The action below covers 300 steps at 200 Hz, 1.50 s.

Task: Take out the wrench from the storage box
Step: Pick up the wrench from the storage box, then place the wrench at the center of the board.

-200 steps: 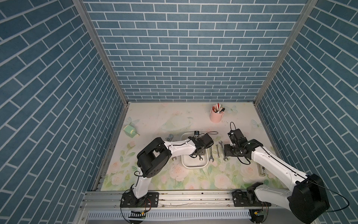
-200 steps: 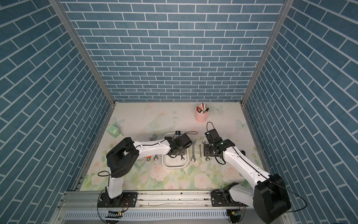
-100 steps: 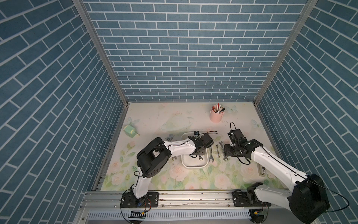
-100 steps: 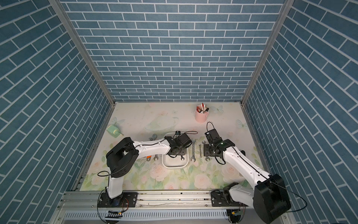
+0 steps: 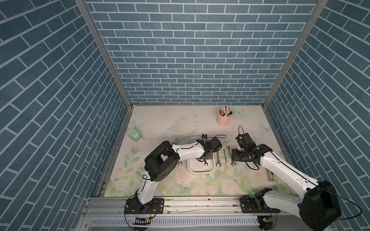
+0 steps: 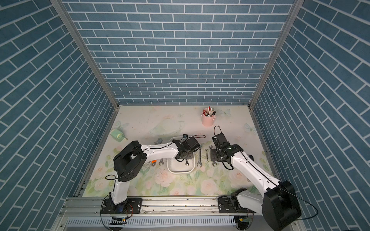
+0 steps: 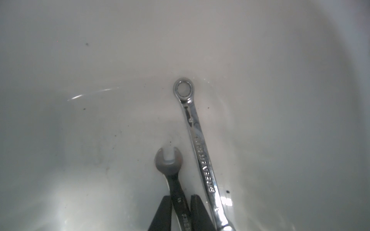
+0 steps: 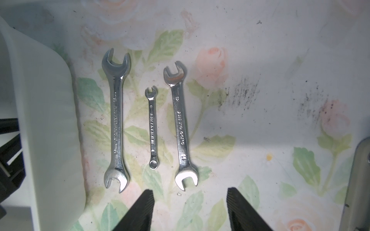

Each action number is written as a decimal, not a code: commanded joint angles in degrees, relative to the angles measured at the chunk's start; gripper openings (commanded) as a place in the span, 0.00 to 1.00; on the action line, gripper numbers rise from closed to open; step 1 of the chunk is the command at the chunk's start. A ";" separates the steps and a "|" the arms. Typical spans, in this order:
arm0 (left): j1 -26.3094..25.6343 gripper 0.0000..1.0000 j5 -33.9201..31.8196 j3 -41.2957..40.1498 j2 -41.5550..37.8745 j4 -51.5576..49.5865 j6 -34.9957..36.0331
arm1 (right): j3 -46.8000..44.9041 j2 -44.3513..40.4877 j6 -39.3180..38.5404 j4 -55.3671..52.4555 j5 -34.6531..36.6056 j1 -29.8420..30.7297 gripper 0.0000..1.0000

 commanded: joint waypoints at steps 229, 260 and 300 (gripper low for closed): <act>10.96 0.07 -3.52 -5.30 -21.45 -8.62 8.89 | 2.25 0.37 1.39 -1.90 -1.26 -0.17 0.62; 14.96 0.07 -3.13 -10.51 -24.85 -6.06 10.77 | 2.55 0.44 1.51 -2.23 -1.39 -0.17 0.62; 20.53 0.06 -2.96 -16.69 -27.60 -2.98 14.17 | 3.36 0.65 1.69 -2.54 -1.82 -0.19 0.62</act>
